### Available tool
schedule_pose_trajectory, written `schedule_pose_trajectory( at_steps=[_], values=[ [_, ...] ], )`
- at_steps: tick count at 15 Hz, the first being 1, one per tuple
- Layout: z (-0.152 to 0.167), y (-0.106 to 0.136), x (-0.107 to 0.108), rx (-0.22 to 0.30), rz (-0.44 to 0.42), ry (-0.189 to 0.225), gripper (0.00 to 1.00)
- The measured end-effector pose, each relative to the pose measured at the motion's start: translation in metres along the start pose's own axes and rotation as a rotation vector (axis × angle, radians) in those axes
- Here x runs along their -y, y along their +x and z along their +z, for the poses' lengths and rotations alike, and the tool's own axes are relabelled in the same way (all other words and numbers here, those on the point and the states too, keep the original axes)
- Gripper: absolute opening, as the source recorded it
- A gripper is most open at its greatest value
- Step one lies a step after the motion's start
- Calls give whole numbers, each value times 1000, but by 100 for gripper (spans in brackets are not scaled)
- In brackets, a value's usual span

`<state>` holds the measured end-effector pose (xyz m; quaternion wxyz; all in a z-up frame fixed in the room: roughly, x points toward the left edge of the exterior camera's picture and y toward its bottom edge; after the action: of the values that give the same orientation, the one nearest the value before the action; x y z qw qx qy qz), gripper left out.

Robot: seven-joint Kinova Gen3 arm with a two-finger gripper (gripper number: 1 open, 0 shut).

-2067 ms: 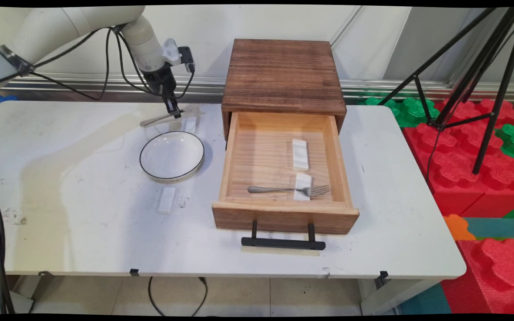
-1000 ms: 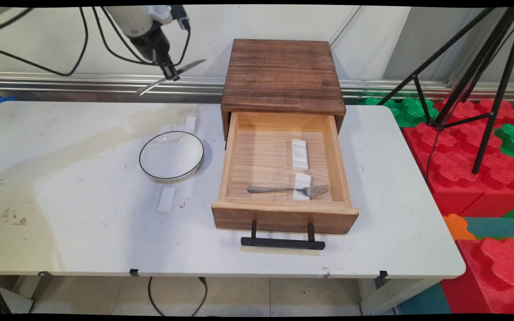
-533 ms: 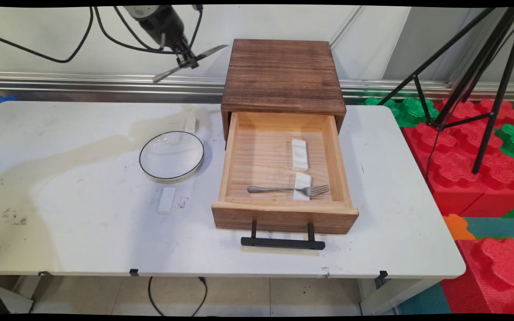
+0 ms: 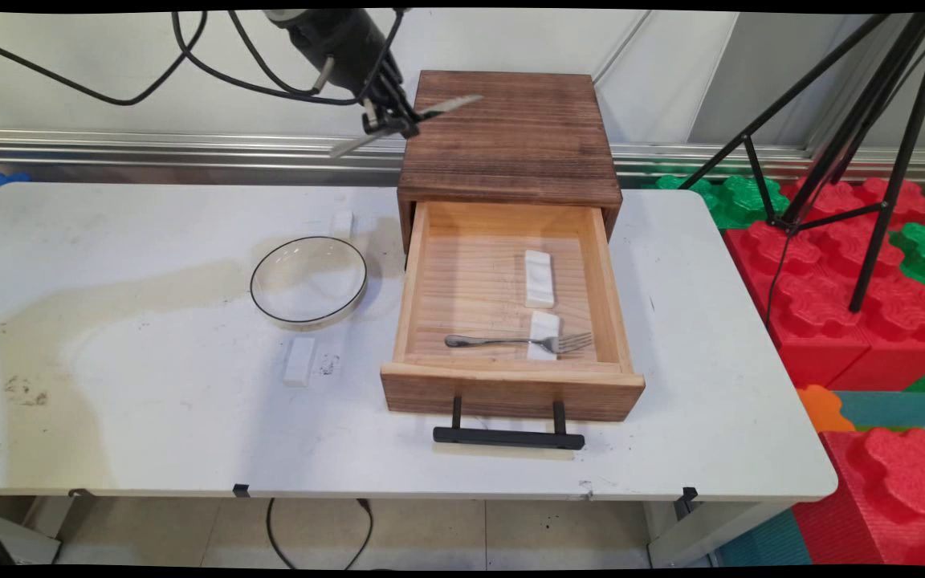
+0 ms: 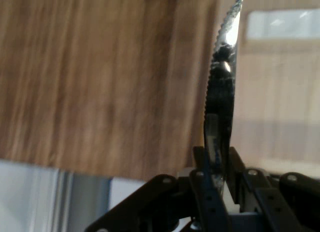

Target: Place the picked object into the drawer

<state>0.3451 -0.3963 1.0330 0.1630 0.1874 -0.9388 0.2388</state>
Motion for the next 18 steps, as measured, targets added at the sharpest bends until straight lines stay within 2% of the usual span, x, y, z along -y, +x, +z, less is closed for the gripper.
schedule_pose_trajectory(
  at_steps=[4,10,18],
  values=[
    [-1,36,-25,-58,53,-92,0],
    [17,68,-53,-107,79,-195,0],
    [72,84,-51,-132,99,-254,0]
  ],
)
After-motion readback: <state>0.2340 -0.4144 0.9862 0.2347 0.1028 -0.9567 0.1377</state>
